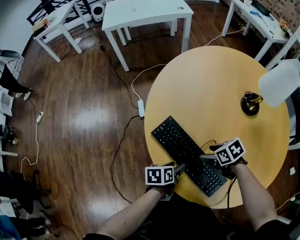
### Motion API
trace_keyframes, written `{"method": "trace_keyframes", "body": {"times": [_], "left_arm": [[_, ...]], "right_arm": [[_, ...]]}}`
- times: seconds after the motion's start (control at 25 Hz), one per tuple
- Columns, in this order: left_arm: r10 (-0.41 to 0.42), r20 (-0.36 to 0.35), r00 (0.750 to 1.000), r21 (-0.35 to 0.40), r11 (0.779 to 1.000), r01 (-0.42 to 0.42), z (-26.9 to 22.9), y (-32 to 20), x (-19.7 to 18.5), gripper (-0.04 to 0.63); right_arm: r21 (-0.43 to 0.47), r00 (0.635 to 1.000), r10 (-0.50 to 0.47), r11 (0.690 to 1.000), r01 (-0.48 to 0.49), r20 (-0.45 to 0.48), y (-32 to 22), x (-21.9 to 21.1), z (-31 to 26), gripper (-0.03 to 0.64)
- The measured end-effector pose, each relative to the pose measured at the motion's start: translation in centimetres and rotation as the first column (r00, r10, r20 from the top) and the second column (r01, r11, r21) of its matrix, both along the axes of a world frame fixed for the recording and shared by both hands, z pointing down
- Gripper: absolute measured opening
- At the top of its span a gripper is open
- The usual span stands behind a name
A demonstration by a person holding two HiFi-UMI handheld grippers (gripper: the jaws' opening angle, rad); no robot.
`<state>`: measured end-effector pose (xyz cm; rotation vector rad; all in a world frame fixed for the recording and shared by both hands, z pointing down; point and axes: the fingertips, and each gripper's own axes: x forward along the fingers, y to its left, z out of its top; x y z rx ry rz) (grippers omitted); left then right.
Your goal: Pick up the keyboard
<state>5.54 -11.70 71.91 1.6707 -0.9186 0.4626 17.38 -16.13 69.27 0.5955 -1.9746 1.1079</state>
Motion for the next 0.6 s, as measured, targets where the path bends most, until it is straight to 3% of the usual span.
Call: {"method": "trace_keyframes", "body": {"times": [0.32, 0.48, 0.6], "left_arm": [[0.008, -0.015, 1.0, -0.012, 1.0, -0.008, 0.2, -0.3, 0.4, 0.351], [0.033, -0.05, 0.998, -0.028, 0.999, -0.035, 0.2, -0.2, 1.0, 0.351], [0.049, -0.029, 0.998, -0.019, 0.999, -0.049, 0.2, -0.4, 1.2, 0.351]], "right_arm": [[-0.058, 0.999, -0.031, 0.998, 0.033, 0.039, -0.2, -0.9, 1.4, 0.318], [-0.105, 0.997, -0.043, 0.993, 0.05, 0.065, 0.2, -1.5, 1.8, 0.276], [-0.123, 0.994, -0.068, 0.989, 0.078, 0.083, 0.3, -2.0, 2.0, 0.276]]}}
